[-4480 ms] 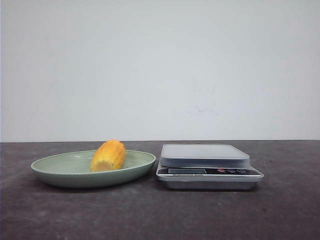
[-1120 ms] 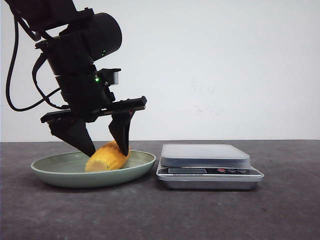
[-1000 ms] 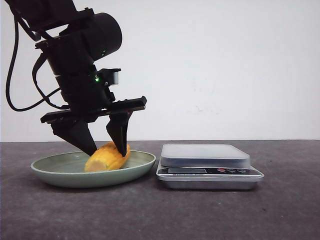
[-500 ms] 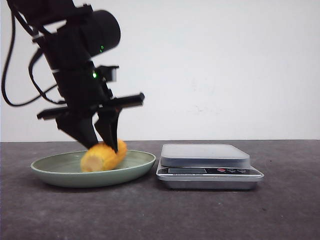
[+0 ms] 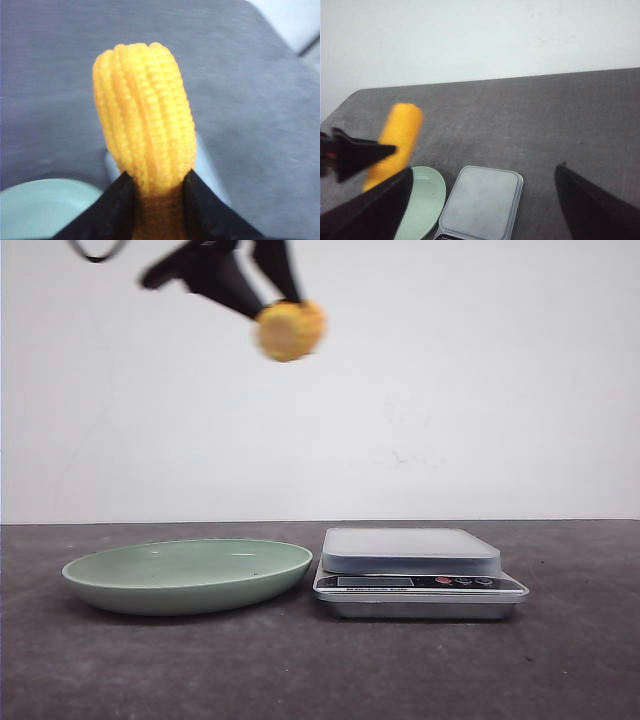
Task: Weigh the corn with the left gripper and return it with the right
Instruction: 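Lift the corn cob with the left gripper and carry it toward the scale, then lower the corn onto the scale pan and open the left gripper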
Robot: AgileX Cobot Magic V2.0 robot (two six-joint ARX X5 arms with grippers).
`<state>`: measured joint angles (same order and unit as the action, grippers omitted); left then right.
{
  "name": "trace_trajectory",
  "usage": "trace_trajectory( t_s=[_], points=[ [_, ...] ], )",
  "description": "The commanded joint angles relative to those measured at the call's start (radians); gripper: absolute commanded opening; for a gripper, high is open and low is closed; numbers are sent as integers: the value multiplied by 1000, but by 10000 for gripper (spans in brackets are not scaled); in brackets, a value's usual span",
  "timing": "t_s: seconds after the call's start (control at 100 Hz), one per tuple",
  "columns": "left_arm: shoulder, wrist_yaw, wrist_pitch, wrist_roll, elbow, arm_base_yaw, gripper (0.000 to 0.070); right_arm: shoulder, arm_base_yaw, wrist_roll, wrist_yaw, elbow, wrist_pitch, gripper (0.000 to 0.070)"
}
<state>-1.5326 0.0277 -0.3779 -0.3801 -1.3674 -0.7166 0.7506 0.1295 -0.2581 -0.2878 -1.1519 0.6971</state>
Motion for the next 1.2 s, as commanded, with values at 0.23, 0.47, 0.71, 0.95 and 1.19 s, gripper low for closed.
trace_trajectory(
  t_s=[0.23, 0.47, 0.71, 0.95, 1.19],
  points=[
    [-273, 31, 13, -63, -140, -71, 5, 3, 2, 8, 0, -26, -8, 574],
    [-417, 57, 12, -77, -149, -77, 5, 3, 2, 8, 0, -26, 3, 574],
    [-486, 54, 46, -109, -149, -83, 14, 4, 2, 9, 0, -26, 9, 574],
    [-492, 55, 59, -106, -149, -90, 398, 4, 2, 12, 0, -26, 22, 575],
    [-486, 55, 50, -97, -156, -95, 408, 4, 2, 12, 0, -26, 23, 575]
  ],
)
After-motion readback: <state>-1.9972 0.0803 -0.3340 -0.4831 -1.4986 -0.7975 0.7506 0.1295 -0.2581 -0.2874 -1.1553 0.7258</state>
